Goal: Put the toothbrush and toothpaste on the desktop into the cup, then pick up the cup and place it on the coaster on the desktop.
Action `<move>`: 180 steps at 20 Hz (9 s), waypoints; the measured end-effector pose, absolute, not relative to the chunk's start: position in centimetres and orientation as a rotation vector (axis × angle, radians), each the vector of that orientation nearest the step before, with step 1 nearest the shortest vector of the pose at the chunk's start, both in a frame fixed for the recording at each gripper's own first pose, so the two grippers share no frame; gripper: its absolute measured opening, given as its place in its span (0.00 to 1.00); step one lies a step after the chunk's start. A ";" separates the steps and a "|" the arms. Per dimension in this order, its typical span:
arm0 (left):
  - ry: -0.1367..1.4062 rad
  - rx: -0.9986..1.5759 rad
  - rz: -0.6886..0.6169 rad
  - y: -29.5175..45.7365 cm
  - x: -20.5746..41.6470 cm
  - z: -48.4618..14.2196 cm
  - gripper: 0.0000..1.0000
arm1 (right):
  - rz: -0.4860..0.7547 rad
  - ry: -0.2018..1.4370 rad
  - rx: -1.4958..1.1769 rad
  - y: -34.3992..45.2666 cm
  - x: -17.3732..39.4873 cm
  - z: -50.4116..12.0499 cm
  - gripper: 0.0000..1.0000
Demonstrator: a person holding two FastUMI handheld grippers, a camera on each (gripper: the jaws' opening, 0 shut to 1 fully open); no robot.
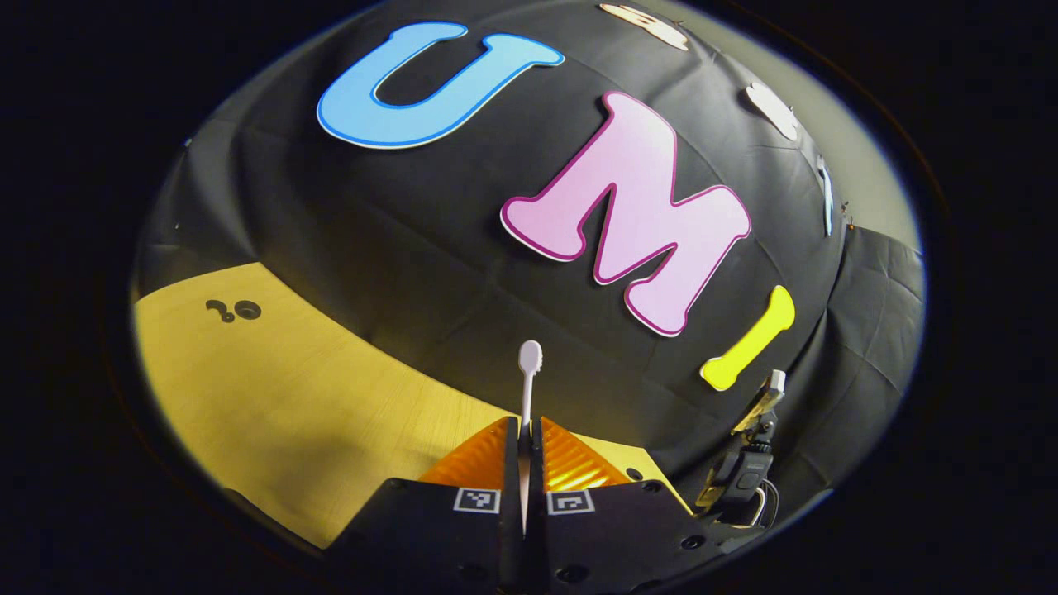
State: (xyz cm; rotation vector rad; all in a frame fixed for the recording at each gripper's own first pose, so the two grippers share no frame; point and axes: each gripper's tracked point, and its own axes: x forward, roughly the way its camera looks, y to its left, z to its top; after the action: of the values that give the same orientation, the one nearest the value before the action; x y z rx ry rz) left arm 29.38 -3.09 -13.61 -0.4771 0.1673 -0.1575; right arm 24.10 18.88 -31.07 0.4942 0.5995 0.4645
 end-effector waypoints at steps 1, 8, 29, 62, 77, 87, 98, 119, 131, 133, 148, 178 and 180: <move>0.164 -0.486 -0.155 -3.2 29.5 -13.9 0.06 | 0.468 0.604 0.486 18.8 23.7 -31.2 0.31; 0.180 -0.497 -0.132 -3.2 30.0 -15.9 0.06 | 0.476 0.651 0.587 18.4 21.5 -30.2 0.49; 0.162 -0.337 -0.120 -3.6 30.5 -19.0 0.09 | 0.298 0.799 0.751 7.4 1.5 -28.8 0.49; 0.991 0.112 -0.383 -2.9 17.1 -30.0 0.82 | 0.293 0.787 0.786 3.3 -3.0 -25.7 0.49; 1.110 0.268 -0.294 -3.5 20.6 -33.3 0.84 | 0.110 0.745 0.857 -7.4 -4.2 -27.4 0.49; 1.196 0.352 -0.266 -3.9 22.0 -34.7 0.67 | 0.092 0.753 0.895 -8.6 -4.1 -28.5 0.49; 1.214 0.316 -0.273 -4.4 22.2 -34.9 0.36 | 0.083 0.750 0.920 -9.5 -3.4 -28.5 0.49; 1.135 0.360 -0.356 -10.2 23.0 -31.9 0.32 | 0.070 0.730 0.944 -10.9 -3.9 -28.1 0.49; 1.151 0.399 -0.416 -16.0 24.3 -34.0 0.32 | -0.041 0.689 0.972 -16.1 -5.1 -28.1 0.49; 1.154 0.405 -0.419 -16.2 24.4 -34.5 0.32 | -0.046 0.690 0.973 -16.3 -5.2 -28.0 0.49; 1.175 0.399 -0.412 -16.3 24.7 -35.6 0.33 | -0.043 0.707 0.971 -15.8 -4.8 -28.3 0.49; 0.926 0.302 -0.390 -12.5 20.7 -25.8 0.82 | 0.127 0.724 0.811 -8.2 -1.9 -24.1 0.49; 0.887 0.271 -0.353 -10.6 19.6 -24.2 0.83 | 0.155 0.724 0.806 -6.7 -1.5 -23.5 0.55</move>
State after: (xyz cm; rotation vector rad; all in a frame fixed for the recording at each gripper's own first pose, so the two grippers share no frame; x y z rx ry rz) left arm 19.63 -10.62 -24.18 0.2711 0.8875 -0.3533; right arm -1.52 -6.66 -23.49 0.8062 0.7236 0.1552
